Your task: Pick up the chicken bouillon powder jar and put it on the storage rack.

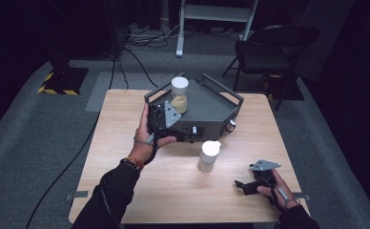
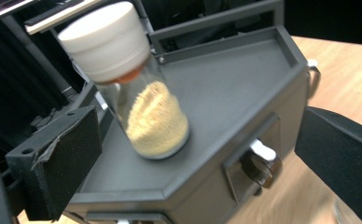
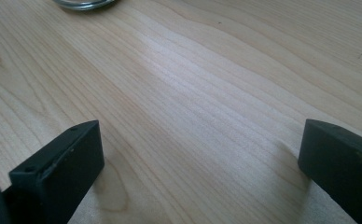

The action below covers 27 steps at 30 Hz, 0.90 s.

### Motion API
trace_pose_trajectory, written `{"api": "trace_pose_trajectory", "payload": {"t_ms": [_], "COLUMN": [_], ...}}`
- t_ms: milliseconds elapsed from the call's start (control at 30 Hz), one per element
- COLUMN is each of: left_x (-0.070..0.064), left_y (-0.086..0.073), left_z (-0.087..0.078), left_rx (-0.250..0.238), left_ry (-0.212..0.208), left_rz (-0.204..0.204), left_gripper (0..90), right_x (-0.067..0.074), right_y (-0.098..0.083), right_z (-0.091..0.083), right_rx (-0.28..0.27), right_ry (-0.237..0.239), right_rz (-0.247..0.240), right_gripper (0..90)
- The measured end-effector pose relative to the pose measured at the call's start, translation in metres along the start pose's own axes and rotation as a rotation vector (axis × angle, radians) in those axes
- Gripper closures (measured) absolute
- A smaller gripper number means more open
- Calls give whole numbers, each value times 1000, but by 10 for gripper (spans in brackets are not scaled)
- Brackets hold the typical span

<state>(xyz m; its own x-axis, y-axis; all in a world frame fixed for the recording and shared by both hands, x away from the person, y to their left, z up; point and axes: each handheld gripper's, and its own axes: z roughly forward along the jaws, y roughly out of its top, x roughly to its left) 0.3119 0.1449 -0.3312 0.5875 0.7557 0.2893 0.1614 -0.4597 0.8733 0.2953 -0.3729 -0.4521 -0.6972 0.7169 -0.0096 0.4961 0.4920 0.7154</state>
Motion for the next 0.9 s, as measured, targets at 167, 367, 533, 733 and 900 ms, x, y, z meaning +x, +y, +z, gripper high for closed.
{"api": "trace_pose_trajectory", "payload": {"t_ms": [167, 367, 533, 733, 900], "left_x": [-5, -17, -25, -34, -40], "left_y": [-7, -15, -25, -38, -49], "left_z": [-6, -12, -15, -17, -19], "left_rx": [3, 33, 54, 89, 116], "left_ry": [-14, 3, -7, -14, -19], "left_rz": [21, 93, 129, 151, 156], "left_gripper": [0, 1, 0, 1, 3], "right_x": [0, 0, 0, 0, 0], "right_y": [0, 0, 0, 0, 0], "right_z": [0, 0, 0, 0, 0], "right_rx": [0, 0, 0, 0, 0], "right_ry": [0, 0, 0, -1, -1], "right_rz": [0, 0, 0, 1, 1], "right_gripper": [0, 0, 0, 0, 0]}}
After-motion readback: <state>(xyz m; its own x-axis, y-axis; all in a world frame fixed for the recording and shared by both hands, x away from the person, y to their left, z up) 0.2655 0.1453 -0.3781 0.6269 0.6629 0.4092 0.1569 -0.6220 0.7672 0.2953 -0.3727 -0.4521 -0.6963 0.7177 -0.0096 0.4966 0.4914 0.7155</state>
